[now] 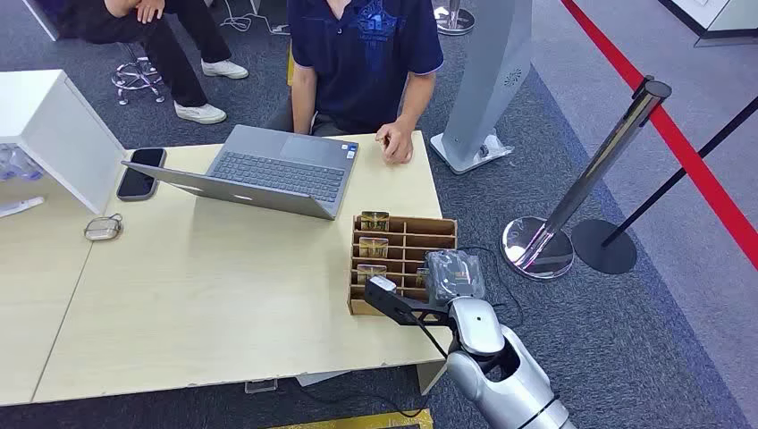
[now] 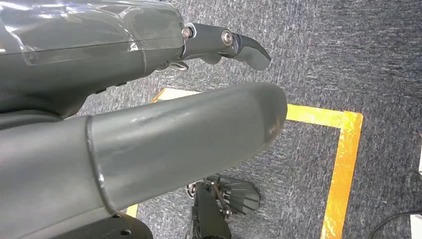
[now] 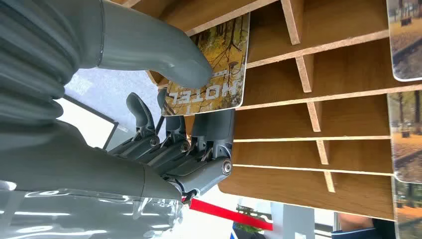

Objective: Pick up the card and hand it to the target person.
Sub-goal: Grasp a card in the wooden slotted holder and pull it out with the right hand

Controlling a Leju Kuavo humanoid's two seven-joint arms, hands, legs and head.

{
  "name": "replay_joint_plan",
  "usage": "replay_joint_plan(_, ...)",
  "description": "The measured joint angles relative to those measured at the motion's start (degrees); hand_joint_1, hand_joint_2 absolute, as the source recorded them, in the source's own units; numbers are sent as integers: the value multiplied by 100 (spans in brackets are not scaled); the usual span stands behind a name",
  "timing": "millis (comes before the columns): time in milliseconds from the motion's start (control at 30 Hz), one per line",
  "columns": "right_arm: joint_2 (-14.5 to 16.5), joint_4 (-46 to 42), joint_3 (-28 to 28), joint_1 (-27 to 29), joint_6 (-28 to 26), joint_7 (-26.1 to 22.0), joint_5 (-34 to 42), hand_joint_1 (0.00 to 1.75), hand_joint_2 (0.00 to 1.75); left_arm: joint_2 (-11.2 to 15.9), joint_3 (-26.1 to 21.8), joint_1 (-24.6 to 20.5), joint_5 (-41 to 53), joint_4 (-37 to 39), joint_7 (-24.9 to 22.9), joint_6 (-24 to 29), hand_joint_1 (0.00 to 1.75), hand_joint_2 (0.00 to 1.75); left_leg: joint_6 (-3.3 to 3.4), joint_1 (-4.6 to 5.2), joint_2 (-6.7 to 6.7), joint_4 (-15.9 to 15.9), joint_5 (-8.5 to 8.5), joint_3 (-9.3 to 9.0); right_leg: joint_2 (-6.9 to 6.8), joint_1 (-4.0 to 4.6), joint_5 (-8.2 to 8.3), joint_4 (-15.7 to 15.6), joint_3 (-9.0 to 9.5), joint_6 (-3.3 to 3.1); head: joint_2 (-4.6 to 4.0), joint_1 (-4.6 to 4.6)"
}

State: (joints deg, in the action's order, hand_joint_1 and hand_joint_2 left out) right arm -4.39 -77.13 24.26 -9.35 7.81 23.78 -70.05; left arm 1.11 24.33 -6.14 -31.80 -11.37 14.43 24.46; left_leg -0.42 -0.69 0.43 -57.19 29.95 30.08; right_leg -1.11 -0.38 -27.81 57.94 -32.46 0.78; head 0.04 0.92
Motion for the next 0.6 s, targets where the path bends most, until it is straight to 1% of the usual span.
replay_joint_plan(167, 0, 1, 1, -7, -6, -35, 44, 139, 175, 0, 0, 0, -6, 0, 2, -1, 0, 0, 0, 0, 0, 0, 0, 1, 0, 0, 0, 0, 0, 0, 0, 0)
replay_joint_plan(600, 11, 44, 103, -65, -82, -116, 229, 140, 175, 0, 0, 0, -19, 0, 2, -2, 0, 0, 0, 0, 0, 0, 0, 0, 0, 0, 0, 0, 0, 0, 0, -1)
